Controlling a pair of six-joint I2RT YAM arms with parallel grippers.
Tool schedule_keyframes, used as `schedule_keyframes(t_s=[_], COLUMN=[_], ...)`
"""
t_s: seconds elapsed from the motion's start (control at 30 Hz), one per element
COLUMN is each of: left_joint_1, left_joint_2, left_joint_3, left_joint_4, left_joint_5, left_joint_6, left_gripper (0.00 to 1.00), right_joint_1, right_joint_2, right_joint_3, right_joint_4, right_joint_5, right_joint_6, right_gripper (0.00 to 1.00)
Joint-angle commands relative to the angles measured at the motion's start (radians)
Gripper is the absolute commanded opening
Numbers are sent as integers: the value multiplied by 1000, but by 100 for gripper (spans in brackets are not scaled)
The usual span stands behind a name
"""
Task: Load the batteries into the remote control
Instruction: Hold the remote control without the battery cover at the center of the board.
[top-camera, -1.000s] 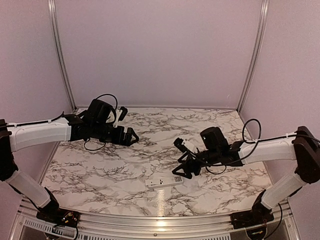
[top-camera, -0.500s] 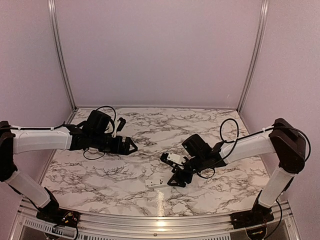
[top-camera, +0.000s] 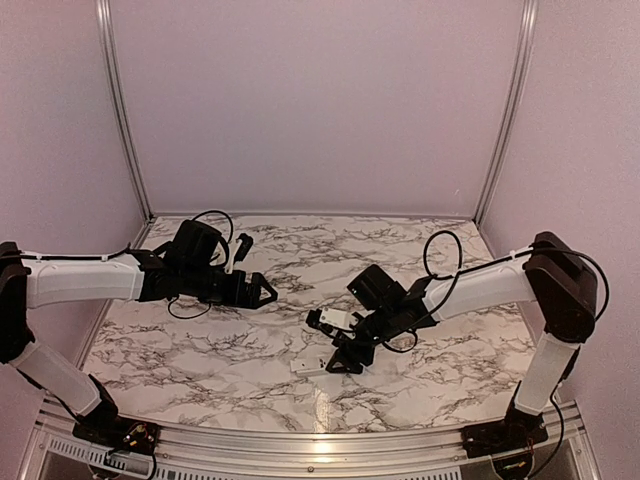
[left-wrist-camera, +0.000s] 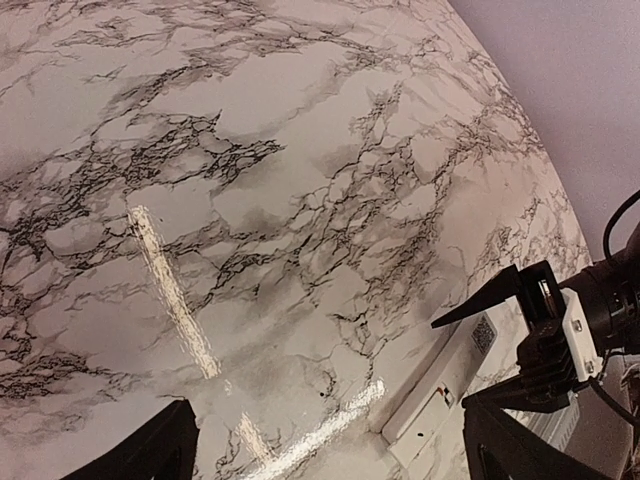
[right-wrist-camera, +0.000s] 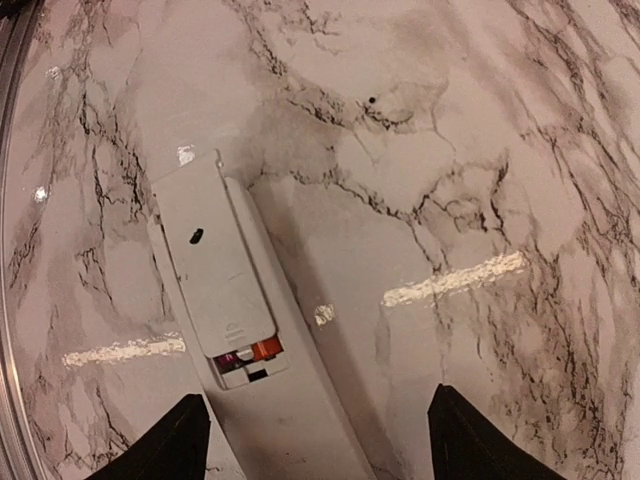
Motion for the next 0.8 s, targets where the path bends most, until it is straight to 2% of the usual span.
schedule_keyframes(t_s=[0.0,0.13,0.5,0.77], left_joint_1=[5,7,12,13], left_joint_2=[4,8,14,33], left_joint_3=[-9,-10,-22,-35], left_joint_4=[34,37,27,28], left_joint_5=[10,11,-9,-9], left_joint_6=[1,1,-21,-36], left_gripper=[96,96,92,89], right_joint_1=[16,16,39,50], right_joint_2=[39,35,43,32], right_joint_3=[47,52,46,41], right_joint_4=[-74,-80,-80,-92], right_joint_5=[-19,-39,-3,22], right_joint_6=[-34,-35,-29,-10], right_gripper=[73,73,60,54])
